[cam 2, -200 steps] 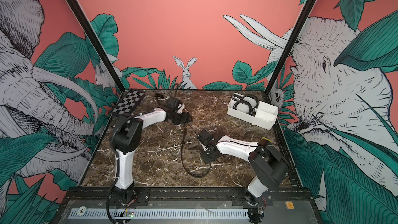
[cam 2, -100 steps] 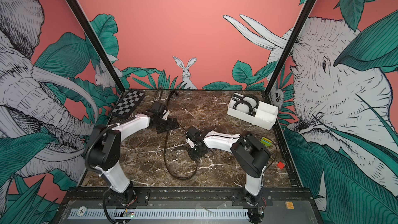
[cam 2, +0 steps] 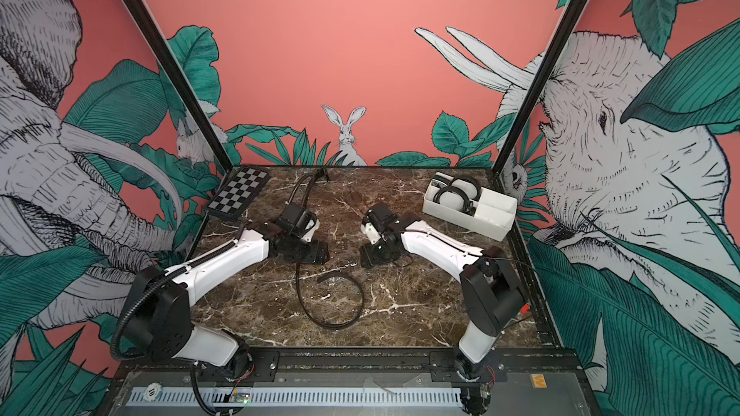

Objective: Place the belts into the storage roll
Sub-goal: Roll the belt at the center of the board.

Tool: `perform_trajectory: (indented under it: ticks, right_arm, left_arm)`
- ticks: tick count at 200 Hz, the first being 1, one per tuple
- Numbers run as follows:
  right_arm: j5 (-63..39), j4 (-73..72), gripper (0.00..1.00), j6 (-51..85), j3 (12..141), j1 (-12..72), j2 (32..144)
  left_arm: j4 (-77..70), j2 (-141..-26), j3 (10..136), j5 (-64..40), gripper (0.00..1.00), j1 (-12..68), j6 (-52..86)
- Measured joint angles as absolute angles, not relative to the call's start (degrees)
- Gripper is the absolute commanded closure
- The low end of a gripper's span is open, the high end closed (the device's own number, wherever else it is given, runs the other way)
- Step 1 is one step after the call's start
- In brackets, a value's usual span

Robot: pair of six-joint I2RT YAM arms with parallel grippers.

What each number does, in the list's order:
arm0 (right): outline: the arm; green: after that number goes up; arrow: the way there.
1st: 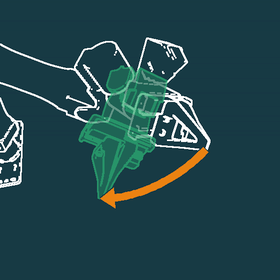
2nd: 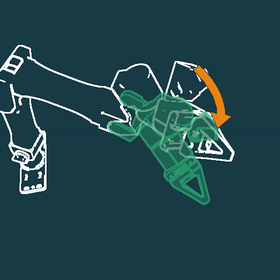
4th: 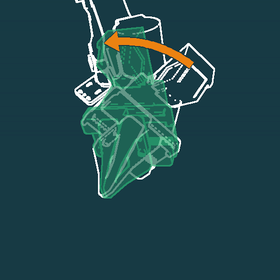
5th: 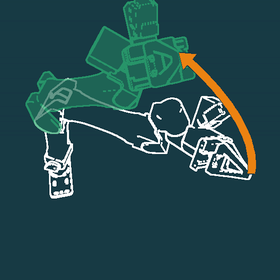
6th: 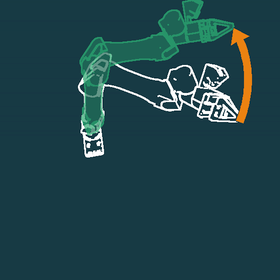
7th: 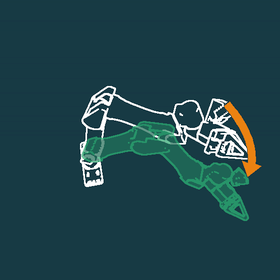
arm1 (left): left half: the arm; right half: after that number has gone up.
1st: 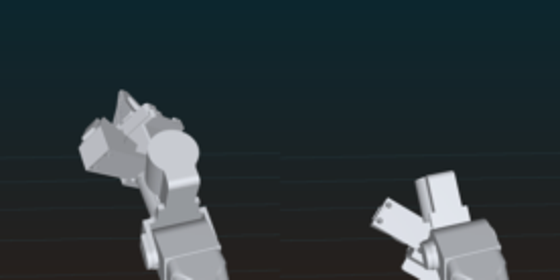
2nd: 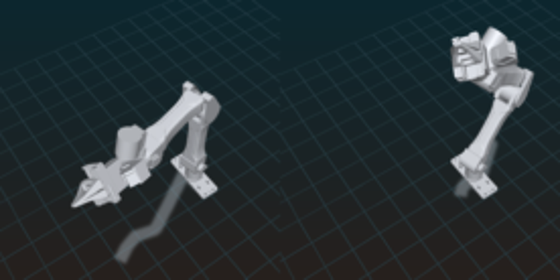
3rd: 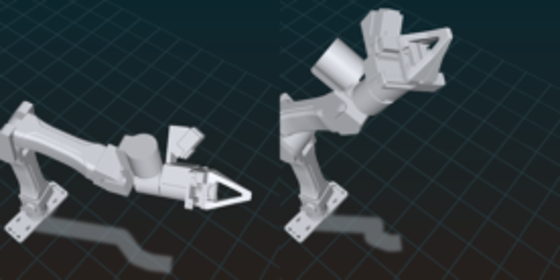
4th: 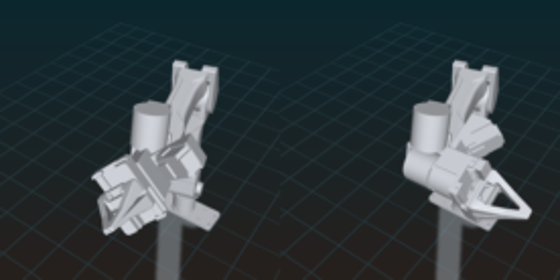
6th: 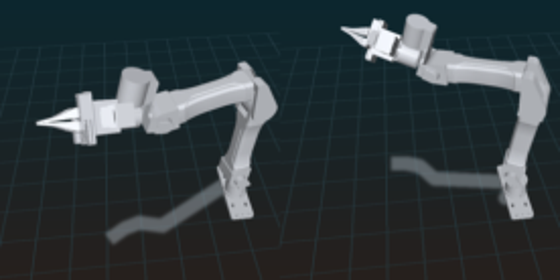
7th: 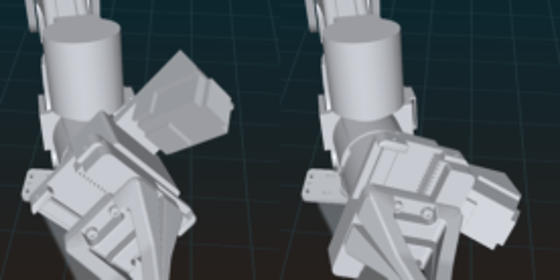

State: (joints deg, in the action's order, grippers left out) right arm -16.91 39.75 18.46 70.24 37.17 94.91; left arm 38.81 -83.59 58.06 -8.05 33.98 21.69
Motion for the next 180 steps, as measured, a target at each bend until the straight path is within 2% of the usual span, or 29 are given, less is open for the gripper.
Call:
perform_trajectory:
  ticks: [58,68,96,114,137,180]
  right_arm:
    - [-16.3,42.6,0.24,18.8,77.8,34.9,97.9]
    - [-16.4,42.0,0.23,19.2,79.6,34.9,99.3]
    - [-16.9,39.8,0.19,20.8,84.9,35.2,104.6]
    - [-16.7,38.2,0.14,21.9,89.3,35.7,109.1]
    - [-16.6,35.5,0.1,23.5,95.8,37.3,115.5]
    - [-16.7,30.3,0.03,27.0,107.0,39.7,126.4]
  left_arm:
    - [41.4,-89.6,56.3,-5.0,0.19,41.3,15.5]
    - [40.4,-90.8,55.7,-5.0,0.26,41.5,15.5]
    - [37.2,-91.4,53.0,-4.9,0.61,41.7,16.8]
    - [34.7,-90.9,50.1,-4.8,0.77,41.7,18.4]
    - [32.5,-87.6,46.2,-4.4,0.85,41.7,20.6]
    - [30.6,-80.7,39.6,-3.6,0.92,41.7,24.7]
